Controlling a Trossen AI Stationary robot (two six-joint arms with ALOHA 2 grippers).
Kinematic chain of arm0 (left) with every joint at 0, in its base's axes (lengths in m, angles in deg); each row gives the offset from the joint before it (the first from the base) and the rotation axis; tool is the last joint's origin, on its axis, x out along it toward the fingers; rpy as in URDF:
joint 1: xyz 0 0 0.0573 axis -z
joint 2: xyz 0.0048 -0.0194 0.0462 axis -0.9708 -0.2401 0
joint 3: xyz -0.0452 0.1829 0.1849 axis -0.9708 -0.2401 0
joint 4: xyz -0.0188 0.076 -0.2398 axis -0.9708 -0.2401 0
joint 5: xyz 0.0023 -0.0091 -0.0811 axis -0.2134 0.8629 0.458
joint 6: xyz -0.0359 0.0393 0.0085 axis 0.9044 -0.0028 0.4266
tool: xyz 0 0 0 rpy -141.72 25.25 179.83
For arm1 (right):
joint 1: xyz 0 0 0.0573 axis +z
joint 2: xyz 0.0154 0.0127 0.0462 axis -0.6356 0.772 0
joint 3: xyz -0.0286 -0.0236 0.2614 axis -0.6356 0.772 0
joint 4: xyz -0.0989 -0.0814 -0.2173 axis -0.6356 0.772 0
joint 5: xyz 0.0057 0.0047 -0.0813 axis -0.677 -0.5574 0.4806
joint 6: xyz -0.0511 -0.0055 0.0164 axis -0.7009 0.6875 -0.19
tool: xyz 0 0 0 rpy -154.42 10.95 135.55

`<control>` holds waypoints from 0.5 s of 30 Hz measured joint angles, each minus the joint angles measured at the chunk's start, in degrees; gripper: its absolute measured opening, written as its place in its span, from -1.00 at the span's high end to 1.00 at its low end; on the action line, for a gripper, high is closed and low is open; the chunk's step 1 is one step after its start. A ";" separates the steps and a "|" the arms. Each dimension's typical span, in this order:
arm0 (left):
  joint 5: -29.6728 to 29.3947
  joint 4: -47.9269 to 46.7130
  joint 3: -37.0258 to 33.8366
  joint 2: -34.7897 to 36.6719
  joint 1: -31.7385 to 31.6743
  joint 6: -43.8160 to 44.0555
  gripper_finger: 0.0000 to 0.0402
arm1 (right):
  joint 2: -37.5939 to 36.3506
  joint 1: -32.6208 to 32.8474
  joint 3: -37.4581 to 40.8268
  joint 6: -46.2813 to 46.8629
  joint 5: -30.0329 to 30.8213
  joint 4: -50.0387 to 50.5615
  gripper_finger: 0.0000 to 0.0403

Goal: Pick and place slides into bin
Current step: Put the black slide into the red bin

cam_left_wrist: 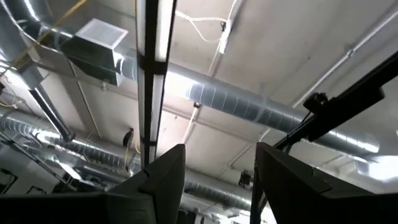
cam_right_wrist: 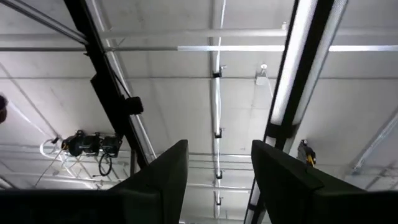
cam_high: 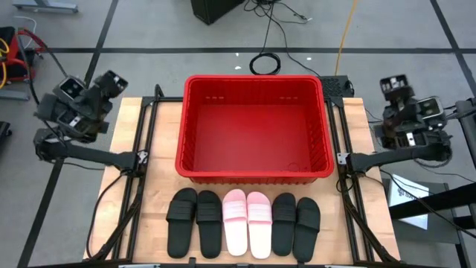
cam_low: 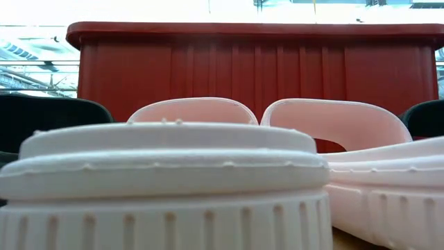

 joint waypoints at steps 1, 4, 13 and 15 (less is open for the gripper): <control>0.86 -1.74 2.75 -1.79 0.00 -0.55 -0.01 | 1.01 0.01 -2.38 -0.59 -0.78 1.93 0.17; 3.62 -7.45 10.66 -6.76 0.00 -2.02 -0.01 | 4.22 0.02 -9.42 -1.59 -2.81 7.55 0.17; 9.88 -15.24 28.00 -18.09 0.00 -7.28 -0.01 | 14.38 0.01 -28.27 -1.59 -11.83 19.33 0.17; 10.84 -15.36 29.54 -19.18 0.00 -7.56 -0.01 | 16.65 0.00 -31.55 -0.52 -14.24 20.47 0.17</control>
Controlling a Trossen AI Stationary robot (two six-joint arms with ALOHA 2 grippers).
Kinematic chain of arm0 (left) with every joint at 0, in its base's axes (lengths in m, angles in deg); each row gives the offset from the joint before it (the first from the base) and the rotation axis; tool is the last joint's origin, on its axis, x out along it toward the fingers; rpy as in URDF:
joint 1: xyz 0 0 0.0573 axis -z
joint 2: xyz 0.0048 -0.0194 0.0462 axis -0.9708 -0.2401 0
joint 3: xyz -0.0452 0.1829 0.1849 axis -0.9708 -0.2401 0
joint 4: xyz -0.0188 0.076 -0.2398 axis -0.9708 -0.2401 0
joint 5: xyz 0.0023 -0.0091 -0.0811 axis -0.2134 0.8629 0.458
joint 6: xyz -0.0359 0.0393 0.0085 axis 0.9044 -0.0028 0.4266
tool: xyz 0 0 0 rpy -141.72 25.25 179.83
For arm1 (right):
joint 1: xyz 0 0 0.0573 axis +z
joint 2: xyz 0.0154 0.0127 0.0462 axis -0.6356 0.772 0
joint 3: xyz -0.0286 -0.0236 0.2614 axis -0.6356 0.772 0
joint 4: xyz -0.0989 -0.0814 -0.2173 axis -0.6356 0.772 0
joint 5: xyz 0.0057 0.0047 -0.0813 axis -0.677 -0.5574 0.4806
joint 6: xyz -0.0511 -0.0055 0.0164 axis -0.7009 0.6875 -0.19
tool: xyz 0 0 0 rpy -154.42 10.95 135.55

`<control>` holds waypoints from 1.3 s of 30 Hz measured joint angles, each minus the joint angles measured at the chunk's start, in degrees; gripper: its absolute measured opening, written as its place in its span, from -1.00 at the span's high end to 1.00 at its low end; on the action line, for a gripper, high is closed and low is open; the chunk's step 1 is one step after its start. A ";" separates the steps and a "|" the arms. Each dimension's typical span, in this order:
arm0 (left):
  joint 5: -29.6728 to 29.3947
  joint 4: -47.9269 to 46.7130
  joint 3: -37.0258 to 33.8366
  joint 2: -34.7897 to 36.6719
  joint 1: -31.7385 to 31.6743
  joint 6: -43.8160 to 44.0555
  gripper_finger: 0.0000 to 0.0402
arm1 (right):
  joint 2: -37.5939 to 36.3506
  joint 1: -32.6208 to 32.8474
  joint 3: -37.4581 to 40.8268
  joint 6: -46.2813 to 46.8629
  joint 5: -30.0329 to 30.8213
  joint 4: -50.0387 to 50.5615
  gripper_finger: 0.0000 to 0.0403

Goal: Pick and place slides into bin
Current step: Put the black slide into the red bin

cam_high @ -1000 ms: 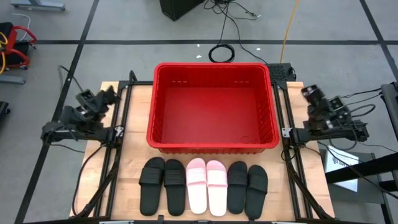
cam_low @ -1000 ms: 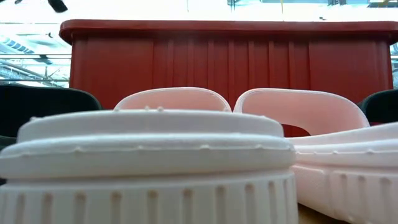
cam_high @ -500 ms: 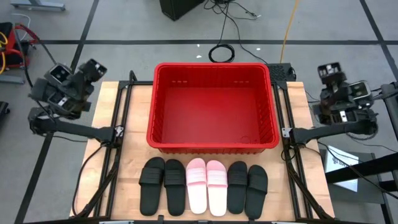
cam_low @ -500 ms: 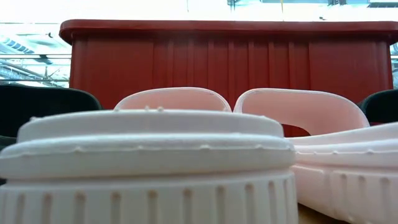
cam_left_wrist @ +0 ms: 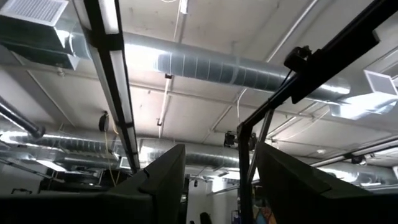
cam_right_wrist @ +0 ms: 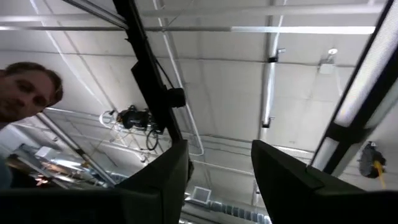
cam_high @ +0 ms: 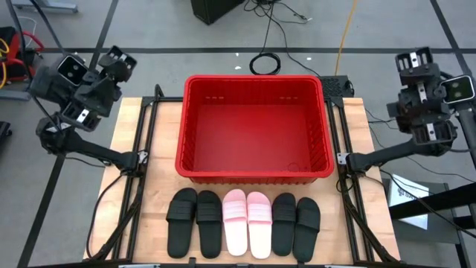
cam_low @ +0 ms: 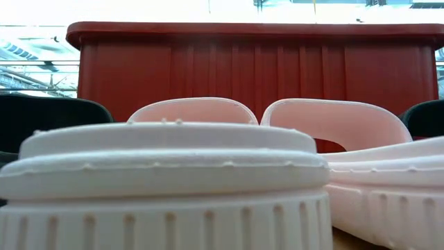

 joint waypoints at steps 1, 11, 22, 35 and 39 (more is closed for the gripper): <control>0.34 0.05 0.49 -0.32 0.00 0.02 -0.01 | 1.13 0.01 -1.62 0.90 -1.01 0.47 0.17; 0.81 -1.19 1.16 -0.63 -0.02 2.41 -0.01 | 13.61 3.30 -19.81 6.12 -7.31 10.57 0.17; 0.98 -2.26 1.16 -0.55 -0.02 3.42 -0.01 | 21.62 10.56 -37.68 1.41 -2.51 31.36 0.17; 0.98 -3.72 1.16 -0.51 -0.01 3.21 -0.01 | 23.30 17.56 -41.77 -1.72 10.19 52.81 0.17; 1.00 -4.57 1.16 -0.50 -0.02 3.19 -0.01 | 23.55 19.01 -41.69 3.20 16.54 62.68 0.17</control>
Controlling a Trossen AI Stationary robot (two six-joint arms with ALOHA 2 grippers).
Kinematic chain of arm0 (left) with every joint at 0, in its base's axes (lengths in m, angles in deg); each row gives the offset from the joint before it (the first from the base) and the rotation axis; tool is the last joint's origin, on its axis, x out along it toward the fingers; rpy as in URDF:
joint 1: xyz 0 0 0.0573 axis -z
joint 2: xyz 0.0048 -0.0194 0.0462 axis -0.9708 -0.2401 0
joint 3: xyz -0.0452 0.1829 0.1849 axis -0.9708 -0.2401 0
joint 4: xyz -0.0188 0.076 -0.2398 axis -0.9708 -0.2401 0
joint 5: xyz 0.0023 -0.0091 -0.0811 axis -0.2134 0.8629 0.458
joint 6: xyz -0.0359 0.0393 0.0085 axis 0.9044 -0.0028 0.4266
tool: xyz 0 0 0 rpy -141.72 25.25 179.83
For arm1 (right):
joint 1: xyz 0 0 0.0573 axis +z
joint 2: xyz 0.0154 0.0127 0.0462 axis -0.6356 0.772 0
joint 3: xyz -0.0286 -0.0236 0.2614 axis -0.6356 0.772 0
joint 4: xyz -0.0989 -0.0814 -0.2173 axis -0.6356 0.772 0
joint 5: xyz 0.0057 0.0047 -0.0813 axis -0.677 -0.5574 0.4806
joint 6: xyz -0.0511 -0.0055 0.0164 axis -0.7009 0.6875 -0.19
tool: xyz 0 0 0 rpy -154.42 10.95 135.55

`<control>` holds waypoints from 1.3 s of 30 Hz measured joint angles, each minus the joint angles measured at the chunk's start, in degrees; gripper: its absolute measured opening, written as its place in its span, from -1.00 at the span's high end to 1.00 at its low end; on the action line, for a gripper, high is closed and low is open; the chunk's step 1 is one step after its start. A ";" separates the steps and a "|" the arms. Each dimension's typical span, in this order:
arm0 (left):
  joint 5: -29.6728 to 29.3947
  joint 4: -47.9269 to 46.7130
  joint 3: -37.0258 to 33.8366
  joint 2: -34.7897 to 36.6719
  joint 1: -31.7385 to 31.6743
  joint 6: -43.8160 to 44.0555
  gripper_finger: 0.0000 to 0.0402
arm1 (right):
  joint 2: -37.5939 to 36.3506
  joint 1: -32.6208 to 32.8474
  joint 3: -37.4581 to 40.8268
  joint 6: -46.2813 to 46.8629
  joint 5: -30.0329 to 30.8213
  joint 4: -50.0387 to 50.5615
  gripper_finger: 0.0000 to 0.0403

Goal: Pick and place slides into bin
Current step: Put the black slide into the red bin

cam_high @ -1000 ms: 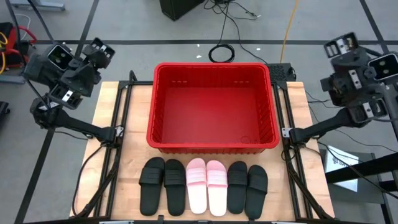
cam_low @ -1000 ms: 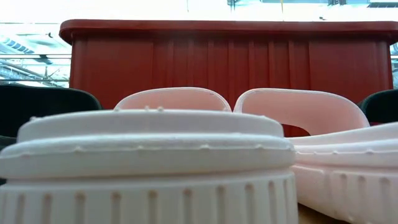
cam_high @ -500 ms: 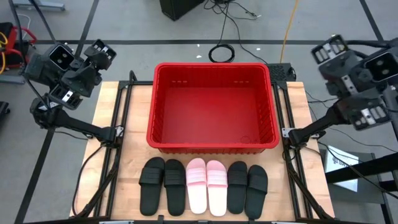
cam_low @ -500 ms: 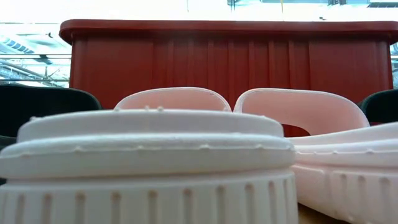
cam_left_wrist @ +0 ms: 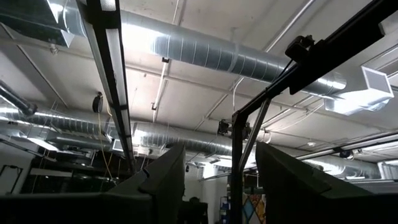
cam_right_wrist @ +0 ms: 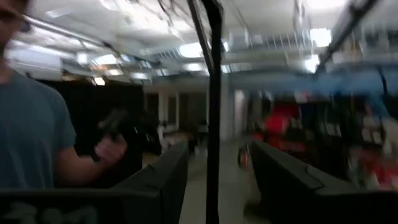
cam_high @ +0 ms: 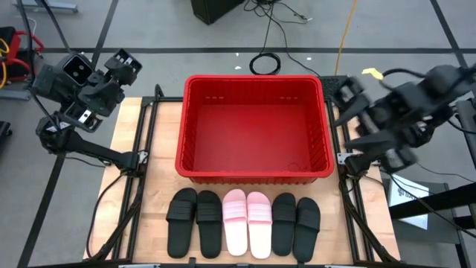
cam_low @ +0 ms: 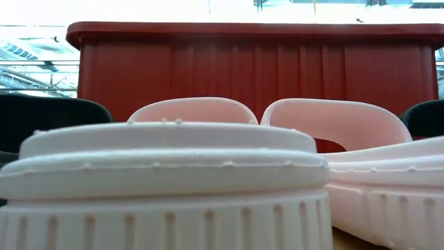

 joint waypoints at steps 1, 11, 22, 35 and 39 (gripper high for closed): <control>0.00 -0.56 0.00 0.02 0.00 -0.02 -0.01 | 0.04 0.34 0.03 1.18 1.37 2.08 0.17; -0.04 -3.50 -0.02 0.02 -0.02 -0.73 -0.01 | 0.23 3.05 0.01 18.98 3.40 16.86 0.17; -0.10 -3.61 -0.02 -0.02 0.00 -0.79 -0.01 | 3.96 3.92 0.76 48.31 -13.45 35.58 0.17; -0.10 -5.57 -0.02 -0.02 0.01 -0.75 -0.01 | 0.77 9.90 20.23 57.95 -20.79 37.91 0.17; -0.11 -5.62 -0.02 -0.02 0.02 -0.74 -0.01 | -1.30 11.49 31.68 60.93 -20.82 34.66 0.17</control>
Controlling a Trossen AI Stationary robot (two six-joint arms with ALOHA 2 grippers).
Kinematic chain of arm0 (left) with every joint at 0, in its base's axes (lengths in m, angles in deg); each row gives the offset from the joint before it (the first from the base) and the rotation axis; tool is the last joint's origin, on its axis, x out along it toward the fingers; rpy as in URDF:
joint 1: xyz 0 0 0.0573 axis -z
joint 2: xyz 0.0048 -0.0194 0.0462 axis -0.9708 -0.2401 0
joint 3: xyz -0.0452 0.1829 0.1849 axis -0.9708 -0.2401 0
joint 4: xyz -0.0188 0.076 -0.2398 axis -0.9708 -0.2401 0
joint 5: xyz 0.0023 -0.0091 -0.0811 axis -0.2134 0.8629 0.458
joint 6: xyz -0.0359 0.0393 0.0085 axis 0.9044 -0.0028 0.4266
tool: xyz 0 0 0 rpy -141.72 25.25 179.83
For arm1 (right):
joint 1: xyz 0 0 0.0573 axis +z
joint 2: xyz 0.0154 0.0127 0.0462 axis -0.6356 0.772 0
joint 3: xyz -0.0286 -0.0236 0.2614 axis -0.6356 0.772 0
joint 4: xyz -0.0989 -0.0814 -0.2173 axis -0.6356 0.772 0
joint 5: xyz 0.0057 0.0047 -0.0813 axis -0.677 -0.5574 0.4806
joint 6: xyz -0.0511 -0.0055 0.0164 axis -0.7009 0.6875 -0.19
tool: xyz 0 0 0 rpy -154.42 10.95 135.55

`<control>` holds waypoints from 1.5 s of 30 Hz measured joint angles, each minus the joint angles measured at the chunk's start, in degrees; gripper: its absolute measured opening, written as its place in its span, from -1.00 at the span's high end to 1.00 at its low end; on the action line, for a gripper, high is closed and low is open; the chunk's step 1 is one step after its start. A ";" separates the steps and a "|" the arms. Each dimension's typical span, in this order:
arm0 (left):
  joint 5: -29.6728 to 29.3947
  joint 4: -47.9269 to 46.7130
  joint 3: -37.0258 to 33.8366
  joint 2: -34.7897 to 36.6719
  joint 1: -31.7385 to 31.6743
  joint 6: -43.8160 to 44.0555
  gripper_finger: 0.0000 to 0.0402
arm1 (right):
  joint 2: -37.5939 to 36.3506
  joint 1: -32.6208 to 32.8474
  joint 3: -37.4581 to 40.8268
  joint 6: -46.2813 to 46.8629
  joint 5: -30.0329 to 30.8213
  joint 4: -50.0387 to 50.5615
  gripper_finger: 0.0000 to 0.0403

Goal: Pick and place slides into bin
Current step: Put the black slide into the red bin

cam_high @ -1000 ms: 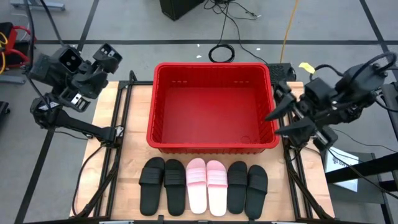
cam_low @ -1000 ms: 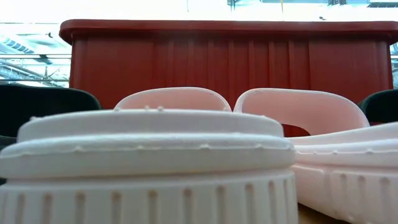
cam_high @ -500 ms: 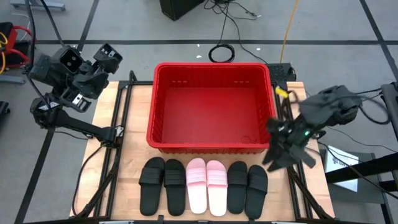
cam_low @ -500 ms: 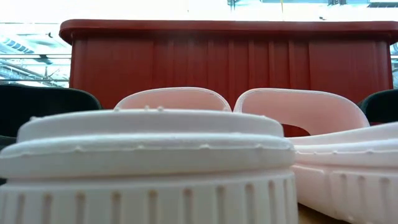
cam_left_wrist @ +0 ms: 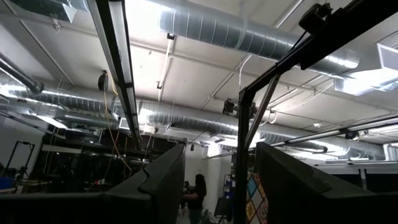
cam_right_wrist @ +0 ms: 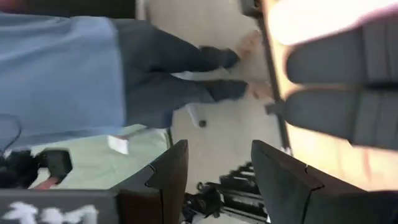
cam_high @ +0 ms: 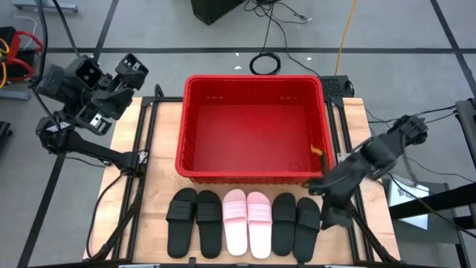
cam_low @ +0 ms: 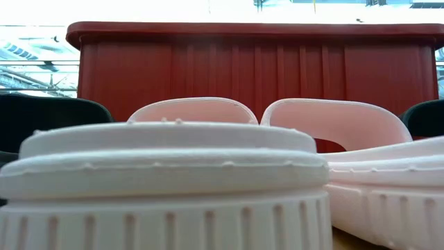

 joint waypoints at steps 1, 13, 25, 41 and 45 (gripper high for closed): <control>0.02 -0.09 0.00 0.00 0.00 0.00 -0.01 | -0.55 0.44 3.16 1.56 0.04 -1.58 0.17; 0.00 -1.95 0.00 0.00 -0.02 0.11 -0.01 | -5.58 3.53 39.38 15.76 0.04 -45.37 0.17; -0.04 -4.48 0.00 -0.07 -0.02 0.06 -0.01 | -5.62 9.64 50.51 17.73 15.47 -75.24 0.17; -1.17 -4.45 0.00 -0.12 -0.02 0.00 -0.01 | -5.22 7.68 36.82 -4.51 22.85 -86.03 0.17; -2.15 -4.39 0.00 -0.46 -0.02 -0.10 -0.01 | -5.33 5.18 27.26 -21.61 26.29 -85.36 0.17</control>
